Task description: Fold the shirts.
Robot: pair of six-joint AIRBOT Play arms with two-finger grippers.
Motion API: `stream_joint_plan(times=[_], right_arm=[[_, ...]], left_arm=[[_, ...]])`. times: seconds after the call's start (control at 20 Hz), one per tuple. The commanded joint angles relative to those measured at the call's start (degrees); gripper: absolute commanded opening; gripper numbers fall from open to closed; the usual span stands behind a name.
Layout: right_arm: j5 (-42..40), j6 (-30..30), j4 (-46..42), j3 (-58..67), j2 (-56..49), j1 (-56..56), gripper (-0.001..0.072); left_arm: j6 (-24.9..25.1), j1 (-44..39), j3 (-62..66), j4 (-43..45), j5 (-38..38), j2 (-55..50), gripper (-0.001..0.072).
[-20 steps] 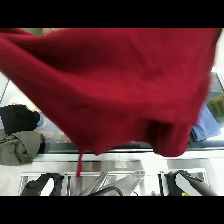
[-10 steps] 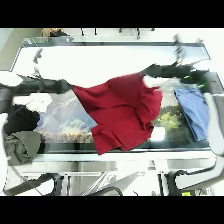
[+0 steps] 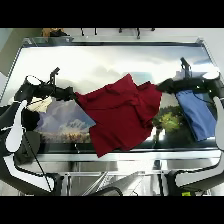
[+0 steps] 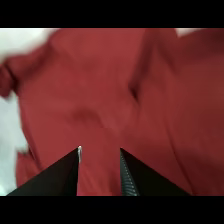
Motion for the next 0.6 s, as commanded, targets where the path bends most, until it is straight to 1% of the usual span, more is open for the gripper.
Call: stream_joint_plan(times=[0.0, 0.05, 0.1, 0.15, 0.2, 0.25, 0.35, 0.55], right_arm=[[2.8, 4.42, -8.39, -14.36, 8.37, -2.16, 0.0304], [1.42, 4.44, -8.39, -20.68, 11.67, -2.01, 0.0311], [-0.52, 4.39, -8.44, -26.6, 14.97, -1.7, 0.0343], [-2.49, 4.44, -8.39, -31.43, 17.77, -1.6, 0.0482], [-4.42, 4.42, -8.44, -35.76, 20.28, -1.46, 0.058], [-6.14, 4.42, -8.44, -39.3, 22.21, -1.4, 0.0603], [-8.85, 4.04, -8.37, -43.85, 23.76, -1.33, 0.0602], [-10.95, 3.78, -7.93, -46.56, 22.49, 0.59, 0.0602]], left_arm=[[0.11, 0.83, 3.34, -0.04, -1.25, -1.95, 0.0012], [0.09, 0.76, 3.72, -0.07, -1.25, -1.95, 0.0012], [0.09, 0.55, 4.02, -0.04, -1.31, -1.95, 0.0012], [0.09, 0.55, 4.02, -0.09, -1.31, -1.95, 0.0012], [0.07, 0.46, 4.0, -0.09, -1.66, -1.97, 0.0012], [0.04, 0.42, 4.0, -0.09, -1.73, -1.95, 0.0012], [-0.37, 0.42, 4.0, -0.11, -1.7, -1.95, 0.0012], [-0.44, 0.42, 4.0, -0.11, -1.7, -1.95, 0.0012]])
